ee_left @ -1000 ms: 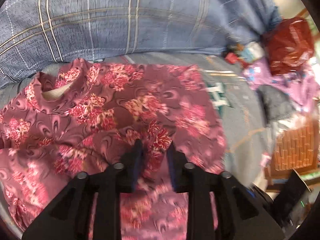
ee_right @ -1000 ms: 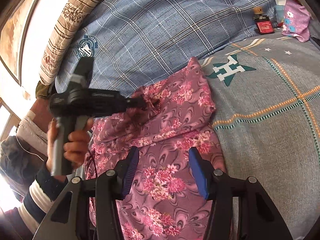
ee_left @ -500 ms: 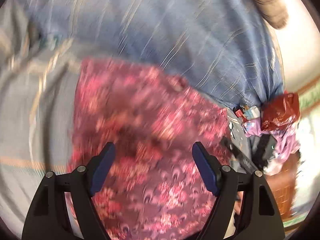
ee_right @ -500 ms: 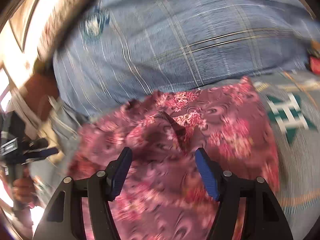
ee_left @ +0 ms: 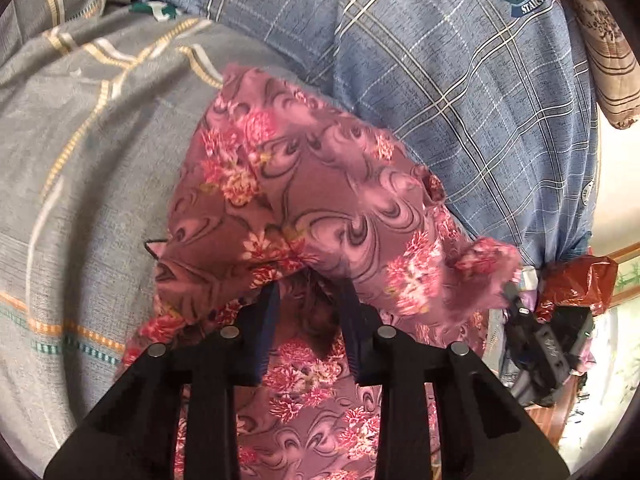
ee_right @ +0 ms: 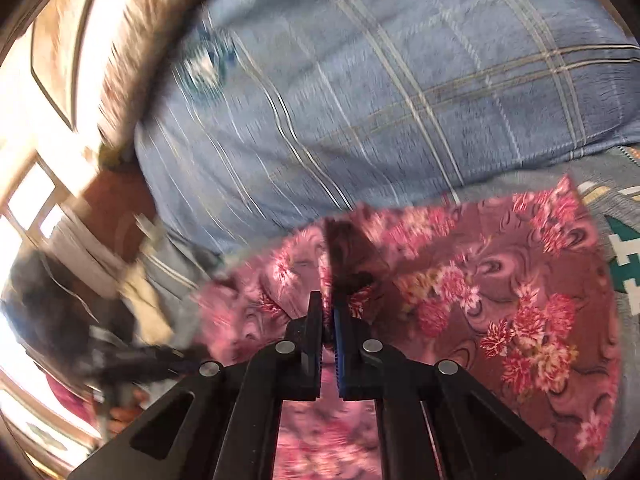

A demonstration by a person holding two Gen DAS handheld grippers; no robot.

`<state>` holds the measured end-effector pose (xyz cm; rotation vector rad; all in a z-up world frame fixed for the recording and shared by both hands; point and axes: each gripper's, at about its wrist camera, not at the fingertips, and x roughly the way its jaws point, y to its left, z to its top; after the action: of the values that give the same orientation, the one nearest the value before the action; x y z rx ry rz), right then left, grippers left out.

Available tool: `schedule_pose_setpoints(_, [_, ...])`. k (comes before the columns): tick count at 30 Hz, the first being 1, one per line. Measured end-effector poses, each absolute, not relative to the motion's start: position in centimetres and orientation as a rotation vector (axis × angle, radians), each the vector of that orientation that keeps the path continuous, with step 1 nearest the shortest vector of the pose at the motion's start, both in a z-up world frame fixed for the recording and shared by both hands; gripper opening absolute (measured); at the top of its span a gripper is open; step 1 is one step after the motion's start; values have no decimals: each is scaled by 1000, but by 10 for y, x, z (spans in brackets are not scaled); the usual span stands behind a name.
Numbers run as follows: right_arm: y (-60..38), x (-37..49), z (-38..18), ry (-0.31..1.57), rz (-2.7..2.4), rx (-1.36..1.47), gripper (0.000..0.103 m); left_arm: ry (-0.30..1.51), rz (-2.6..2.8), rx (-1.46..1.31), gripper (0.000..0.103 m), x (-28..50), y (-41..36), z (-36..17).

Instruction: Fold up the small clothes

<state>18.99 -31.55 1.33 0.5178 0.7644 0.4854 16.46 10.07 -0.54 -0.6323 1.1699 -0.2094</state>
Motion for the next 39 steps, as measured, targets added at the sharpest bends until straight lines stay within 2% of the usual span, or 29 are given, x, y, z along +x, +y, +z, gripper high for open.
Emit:
schedule_pose_setpoints(5, [-346,173,31,708,417,590,4,1180,-179,-605,27,161,99,-6])
schedule_pose_setpoints(9, [-375,169,10,783,247,576,3,1185,-149,-574,27,149,103,-8])
schedule_pose_setpoints(11, [-390,163,1,814,172,597,8,1186,-146,-599,27,142,114,-7])
schedule_pose_setpoints(13, [-398,152,-2,808,181,662,8,1171,-178,-671,28,137,125,-3])
schedule_pose_setpoints(14, [-398,145,1,793,200,681,9,1162,-190,-707,32,135,129,-1])
schedule_pose_setpoints(15, [-395,139,6,779,224,685,9,1151,-202,-739,41,133,133,1])
schedule_pose_setpoints(16, [-390,135,11,771,262,686,14,1142,-206,-763,46,132,134,3])
schedule_pose_setpoints(17, [-386,134,12,770,284,689,26,1135,-207,-770,52,132,134,5])
schedule_pose_setpoints(19, [-374,131,14,783,335,707,45,1129,-212,-770,53,133,127,6])
schedule_pose_setpoints(23, [-351,132,11,783,335,704,48,1152,-237,-809,57,141,117,-6])
schedule_pose_setpoints(24, [-348,133,11,773,301,665,51,1164,-227,-812,57,144,117,-11])
schedule_pose_setpoints(25, [-348,134,9,774,281,639,58,1179,-212,-821,57,147,118,-17])
schedule_pose_setpoints(26, [-346,139,6,793,265,614,60,1190,-204,-836,57,150,119,-22])
schedule_pose_setpoints(29, [-339,157,-13,871,340,646,58,1193,-201,-873,57,156,124,-29])
schedule_pose_setpoints(30, [-333,165,-17,894,365,628,36,1192,-203,-880,57,157,126,-28])
schedule_pose_setpoints(31, [-330,170,-15,891,385,610,8,1187,-211,-884,57,158,126,-27])
schedule_pose_setpoints(36, [-374,202,23,669,340,774,6,1175,-235,-886,57,166,128,-24])
schedule_pose_setpoints(39, [-396,236,7,766,177,768,11,1183,-244,-909,57,168,123,-27])
